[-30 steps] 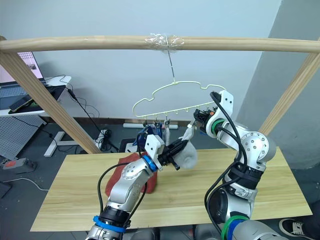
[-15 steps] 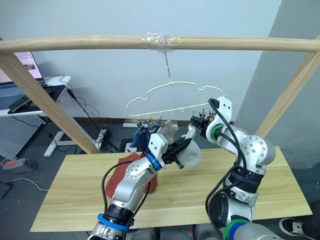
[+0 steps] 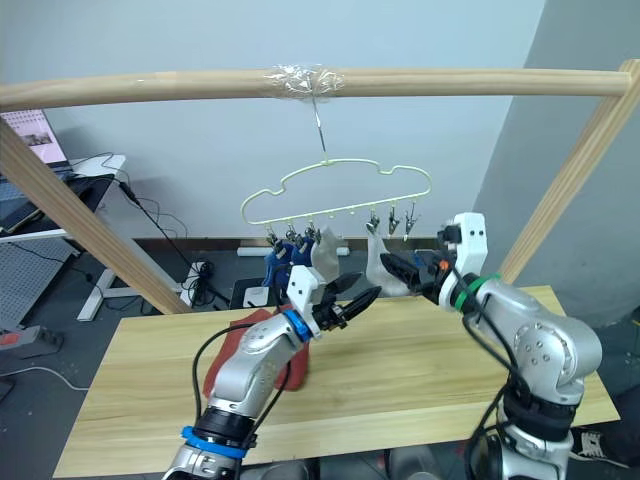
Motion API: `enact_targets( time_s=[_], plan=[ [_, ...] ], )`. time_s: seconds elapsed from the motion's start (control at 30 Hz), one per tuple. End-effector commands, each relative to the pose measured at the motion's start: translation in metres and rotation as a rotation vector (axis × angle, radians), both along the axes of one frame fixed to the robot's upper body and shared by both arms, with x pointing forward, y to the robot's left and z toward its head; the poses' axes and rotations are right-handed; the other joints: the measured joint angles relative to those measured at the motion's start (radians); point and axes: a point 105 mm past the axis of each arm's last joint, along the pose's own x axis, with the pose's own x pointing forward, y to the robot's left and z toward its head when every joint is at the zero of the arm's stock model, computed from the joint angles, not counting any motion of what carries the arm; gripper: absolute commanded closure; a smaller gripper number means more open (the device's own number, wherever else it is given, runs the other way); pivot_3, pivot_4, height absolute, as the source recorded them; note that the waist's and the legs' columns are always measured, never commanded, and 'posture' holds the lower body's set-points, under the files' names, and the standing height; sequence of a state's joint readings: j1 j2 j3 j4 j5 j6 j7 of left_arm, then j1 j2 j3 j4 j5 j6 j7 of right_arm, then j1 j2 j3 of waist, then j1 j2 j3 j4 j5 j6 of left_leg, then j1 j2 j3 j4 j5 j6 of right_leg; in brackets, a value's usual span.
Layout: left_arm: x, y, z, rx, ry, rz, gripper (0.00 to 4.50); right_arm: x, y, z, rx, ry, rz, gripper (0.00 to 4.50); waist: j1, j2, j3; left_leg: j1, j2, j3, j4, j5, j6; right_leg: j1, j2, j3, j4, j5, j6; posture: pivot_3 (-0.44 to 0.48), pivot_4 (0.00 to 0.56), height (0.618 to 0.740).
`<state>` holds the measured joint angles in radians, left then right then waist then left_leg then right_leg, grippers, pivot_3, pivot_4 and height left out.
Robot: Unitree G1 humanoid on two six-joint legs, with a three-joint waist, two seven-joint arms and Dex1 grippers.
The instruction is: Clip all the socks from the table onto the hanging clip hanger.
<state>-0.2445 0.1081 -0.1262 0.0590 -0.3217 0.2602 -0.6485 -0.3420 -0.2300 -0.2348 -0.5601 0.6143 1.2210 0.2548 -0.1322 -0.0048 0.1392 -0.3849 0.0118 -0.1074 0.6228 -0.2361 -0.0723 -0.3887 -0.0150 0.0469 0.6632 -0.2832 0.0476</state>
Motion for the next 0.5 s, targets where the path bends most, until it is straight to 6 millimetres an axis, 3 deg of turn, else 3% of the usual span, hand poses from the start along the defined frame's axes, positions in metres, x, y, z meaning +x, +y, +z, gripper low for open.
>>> enact_targets(
  time_s=[0.03,0.2,0.3,0.37,0.43,0.5],
  plan=[
    [-0.005,0.008,0.005,0.059,0.012,0.007,0.32,0.006,0.003,0.002,-0.1,-0.147,-0.039,0.0,-0.007,0.0,0.0,0.0,0.0,0.0,0.0,0.0,0.0,0.0,0.0,0.0,0.0,0.0,0.0,-0.142,0.108,0.74],
    [-0.003,0.04,0.016,0.25,-0.091,0.155,0.32,0.017,0.001,-0.005,-0.179,-0.282,-0.168,0.0,-0.008,-0.001,0.001,0.001,0.0,-0.001,0.0,0.0,0.0,0.0,0.0,0.0,0.0,0.0,0.0,-0.12,0.099,0.74],
    [-0.013,0.049,0.03,0.248,-0.111,0.082,0.29,0.022,0.004,-0.003,-0.187,-0.345,-0.22,0.55,-0.005,-0.001,0.001,0.0,0.0,-0.001,0.0,0.0,0.0,0.0,0.0,0.0,0.0,0.0,0.0,-0.107,0.096,0.74],
    [-0.023,0.052,0.038,0.235,-0.127,0.008,0.29,0.024,0.008,-0.004,-0.205,-0.373,-0.228,1.25,-0.004,-0.001,0.001,0.0,0.0,-0.001,-0.001,0.0,0.0,0.0,0.0,0.0,0.0,0.0,0.0,-0.092,0.087,0.74],
    [-0.028,0.057,0.048,0.215,-0.162,0.005,0.29,0.026,0.011,-0.004,-0.203,-0.4,-0.238,1.25,-0.002,-0.001,0.001,0.001,0.001,0.0,-0.002,0.0,0.0,0.0,0.0,0.0,0.0,0.0,0.0,-0.086,0.086,0.74],
    [-0.028,0.062,0.057,0.168,-0.162,0.037,0.29,0.027,0.012,-0.003,-0.192,-0.417,-0.25,1.64,0.005,-0.001,0.001,0.001,0.0,0.0,-0.002,0.0,0.0,0.0,-0.001,0.0,0.0,0.0,0.0,-0.086,0.086,0.74]
  ],
)
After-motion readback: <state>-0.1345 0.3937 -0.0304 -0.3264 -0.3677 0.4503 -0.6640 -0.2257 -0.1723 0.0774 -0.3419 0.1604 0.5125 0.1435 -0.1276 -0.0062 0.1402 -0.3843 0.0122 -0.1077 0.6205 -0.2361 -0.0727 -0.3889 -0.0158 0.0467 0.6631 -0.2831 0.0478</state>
